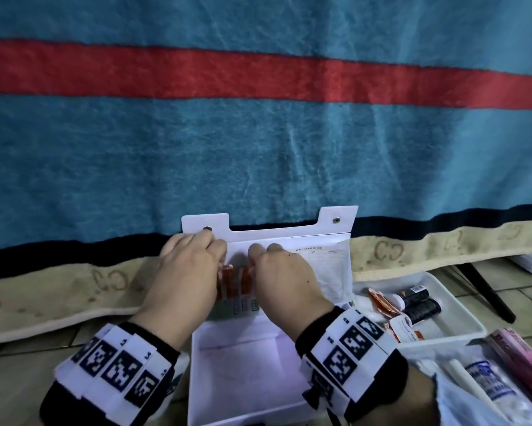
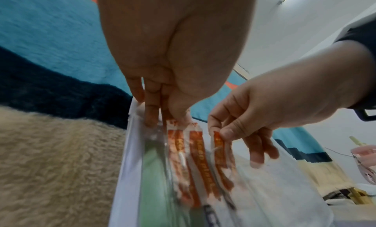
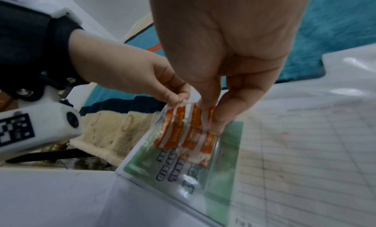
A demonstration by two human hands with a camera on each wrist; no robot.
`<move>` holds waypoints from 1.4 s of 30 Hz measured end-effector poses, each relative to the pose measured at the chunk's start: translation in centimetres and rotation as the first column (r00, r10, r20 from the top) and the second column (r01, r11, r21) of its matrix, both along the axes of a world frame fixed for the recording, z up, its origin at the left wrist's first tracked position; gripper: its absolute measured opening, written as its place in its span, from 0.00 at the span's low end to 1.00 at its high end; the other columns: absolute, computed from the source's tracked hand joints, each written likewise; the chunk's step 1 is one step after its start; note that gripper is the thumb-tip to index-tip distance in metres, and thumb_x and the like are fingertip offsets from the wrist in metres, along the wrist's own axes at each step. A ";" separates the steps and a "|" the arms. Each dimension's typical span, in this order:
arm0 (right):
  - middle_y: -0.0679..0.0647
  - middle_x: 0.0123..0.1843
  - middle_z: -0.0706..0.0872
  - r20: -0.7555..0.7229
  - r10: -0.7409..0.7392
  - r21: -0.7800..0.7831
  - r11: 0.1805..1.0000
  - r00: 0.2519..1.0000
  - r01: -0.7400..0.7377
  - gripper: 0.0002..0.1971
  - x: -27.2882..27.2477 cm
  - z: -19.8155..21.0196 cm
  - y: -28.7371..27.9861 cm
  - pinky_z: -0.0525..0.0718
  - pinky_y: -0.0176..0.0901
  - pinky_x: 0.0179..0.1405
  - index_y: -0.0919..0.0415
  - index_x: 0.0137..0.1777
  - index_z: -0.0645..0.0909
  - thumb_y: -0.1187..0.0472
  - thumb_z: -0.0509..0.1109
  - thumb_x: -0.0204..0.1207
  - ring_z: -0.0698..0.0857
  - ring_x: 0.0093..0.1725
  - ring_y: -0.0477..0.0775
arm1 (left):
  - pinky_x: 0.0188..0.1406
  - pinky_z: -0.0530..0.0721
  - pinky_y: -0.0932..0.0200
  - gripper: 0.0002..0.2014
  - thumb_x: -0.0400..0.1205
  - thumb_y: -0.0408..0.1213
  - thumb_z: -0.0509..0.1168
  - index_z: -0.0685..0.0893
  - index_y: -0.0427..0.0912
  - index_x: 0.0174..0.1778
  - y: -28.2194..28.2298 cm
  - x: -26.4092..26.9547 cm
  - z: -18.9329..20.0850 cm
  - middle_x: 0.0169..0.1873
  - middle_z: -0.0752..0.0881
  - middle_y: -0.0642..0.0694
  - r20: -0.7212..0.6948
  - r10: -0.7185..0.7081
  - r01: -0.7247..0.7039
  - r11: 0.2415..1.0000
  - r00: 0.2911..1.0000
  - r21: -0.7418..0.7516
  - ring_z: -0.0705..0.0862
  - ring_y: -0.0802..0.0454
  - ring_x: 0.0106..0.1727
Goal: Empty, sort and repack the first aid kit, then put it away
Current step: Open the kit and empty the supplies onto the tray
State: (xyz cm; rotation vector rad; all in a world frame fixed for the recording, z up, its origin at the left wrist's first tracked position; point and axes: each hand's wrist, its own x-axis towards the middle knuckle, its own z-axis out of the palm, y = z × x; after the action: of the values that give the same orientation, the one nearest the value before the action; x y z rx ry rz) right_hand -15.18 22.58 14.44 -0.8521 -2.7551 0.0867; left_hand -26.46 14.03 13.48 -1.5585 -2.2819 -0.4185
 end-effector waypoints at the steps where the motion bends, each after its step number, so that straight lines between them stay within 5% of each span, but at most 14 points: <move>1: 0.60 0.56 0.82 -0.025 -0.010 -0.023 1.000 1.000 0.009 0.12 0.0 0.0 0.2 0.68 0.45 0.40 0.59 0.61 0.71 0.68 0.58 0.78 0.84 0.53 0.64 | 0.40 0.63 0.57 0.12 0.64 0.30 0.64 0.70 0.52 0.29 0.0 0.3 0.2 0.28 0.77 0.50 0.019 0.012 -0.012 1.000 1.000 0.011 0.82 0.45 0.32; 4: 0.61 0.50 0.86 -0.154 -0.076 -0.158 0.986 0.985 0.051 0.11 0.3 0.2 0.8 0.71 0.47 0.38 0.59 0.57 0.67 0.70 0.56 0.77 0.84 0.50 0.65 | 0.38 0.63 0.55 0.17 0.71 0.22 0.63 0.67 0.50 0.36 0.1 0.7 0.8 0.32 0.80 0.45 0.170 0.100 -0.118 0.988 0.980 0.098 0.81 0.39 0.37; 7: 0.56 0.43 0.84 -0.327 -0.152 -0.328 0.944 0.933 0.039 0.03 1.3 0.4 1.3 0.75 0.47 0.37 0.55 0.50 0.68 0.64 0.57 0.81 0.84 0.44 0.61 | 0.37 0.70 0.52 0.07 0.80 0.27 0.59 0.71 0.44 0.42 -0.4 0.9 1.8 0.37 0.78 0.45 0.293 0.100 -0.164 0.966 0.951 0.202 0.80 0.38 0.41; 11: 0.49 0.38 0.85 -0.621 -0.224 -0.327 0.945 0.751 0.011 0.06 4.5 1.5 1.5 0.75 0.41 0.31 0.50 0.41 0.73 0.58 0.65 0.80 0.82 0.37 0.52 | 0.40 0.81 0.47 0.03 0.81 0.34 0.62 0.76 0.45 0.42 -0.8 3.7 3.2 0.38 0.83 0.47 0.332 -0.040 -0.080 0.937 0.942 0.339 0.83 0.44 0.40; 13: 0.50 0.37 0.87 -0.698 -0.265 -0.365 0.931 0.665 -0.013 0.07 7.2 2.0 1.3 0.83 0.45 0.37 0.50 0.39 0.76 0.59 0.68 0.78 0.85 0.38 0.51 | 0.39 0.82 0.47 0.04 0.80 0.36 0.64 0.77 0.49 0.41 -0.8 5.8 3.3 0.36 0.85 0.50 0.369 -0.082 -0.059 0.933 0.926 0.356 0.85 0.47 0.38; 16: 0.50 0.32 0.88 -0.725 -0.368 -0.438 0.899 0.582 0.023 0.08 13.2 1.8 1.9 0.88 0.54 0.39 0.52 0.37 0.80 0.62 0.72 0.75 0.88 0.34 0.51 | 0.38 0.84 0.51 0.06 0.79 0.37 0.66 0.77 0.52 0.40 -0.2 9.9 2.7 0.33 0.87 0.53 0.483 -0.178 -0.007 0.934 0.857 0.356 0.87 0.57 0.35; 19: 0.53 0.30 0.90 -0.718 -0.521 -0.559 0.827 0.462 0.063 0.08 20.3 0.7 2.6 0.90 0.49 0.36 0.54 0.36 0.82 0.66 0.73 0.74 0.90 0.30 0.49 | 0.26 0.77 0.74 0.07 0.79 0.38 0.67 0.77 0.53 0.38 1.1 13.8 1.6 0.31 0.88 0.55 0.570 -0.259 0.042 0.930 0.780 0.366 0.85 0.69 0.30; 23: 0.57 0.33 0.91 -0.640 -0.736 -0.726 0.674 0.222 0.140 0.03 30.2 -1.4 3.4 0.88 0.40 0.29 0.62 0.41 0.84 0.70 0.73 0.73 0.91 0.32 0.52 | 0.29 0.77 0.79 0.06 0.80 0.36 0.65 0.78 0.54 0.48 3.7 17.6 -0.4 0.38 0.88 0.57 0.642 -0.334 0.093 0.921 0.690 0.379 0.85 0.76 0.32; 26: 0.58 0.32 0.90 -0.553 -0.824 -0.793 0.566 0.123 0.226 0.02 36.5 -4.1 4.0 0.87 0.34 0.27 0.66 0.41 0.83 0.71 0.73 0.71 0.89 0.28 0.48 | 0.28 0.77 0.80 0.07 0.80 0.37 0.64 0.79 0.57 0.49 5.3 20.2 -1.5 0.38 0.88 0.57 0.664 -0.347 0.131 0.926 0.662 0.354 0.85 0.75 0.33; 29: 0.54 0.25 0.88 -0.479 -0.870 -0.825 0.492 0.118 0.277 0.04 40.7 -7.2 4.5 0.84 0.31 0.21 0.67 0.38 0.83 0.71 0.77 0.67 0.84 0.21 0.45 | 0.29 0.78 0.81 0.10 0.80 0.35 0.65 0.80 0.58 0.41 6.6 22.8 -2.3 0.40 0.88 0.52 0.665 -0.363 0.177 0.927 0.653 0.331 0.86 0.74 0.32; 33: 0.55 0.21 0.86 -0.353 -0.914 -0.833 0.404 0.199 0.378 0.06 43.5 -10.9 5.5 0.80 0.33 0.19 0.66 0.33 0.85 0.69 0.80 0.65 0.81 0.18 0.43 | 0.31 0.82 0.75 0.11 0.78 0.33 0.67 0.80 0.58 0.39 8.2 25.7 -3.0 0.44 0.87 0.52 0.669 -0.385 0.229 0.922 0.636 0.313 0.87 0.71 0.32; 42: 0.44 0.23 0.87 -0.276 -0.866 -0.716 0.475 0.418 0.512 0.10 41.8 -12.8 6.8 0.75 0.26 0.22 0.55 0.28 0.83 0.60 0.82 0.63 0.82 0.22 0.38 | 0.36 0.80 0.53 0.08 0.73 0.38 0.74 0.82 0.55 0.41 10.1 29.6 -3.6 0.41 0.84 0.59 0.710 -0.305 0.233 0.952 0.635 0.200 0.87 0.58 0.30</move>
State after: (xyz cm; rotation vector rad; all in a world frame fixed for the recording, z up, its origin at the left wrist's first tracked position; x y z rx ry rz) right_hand 26.66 29.38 1.61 -1.7399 -1.5044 0.8405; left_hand 3.17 24.13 9.91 -1.9316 -2.4869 -1.4587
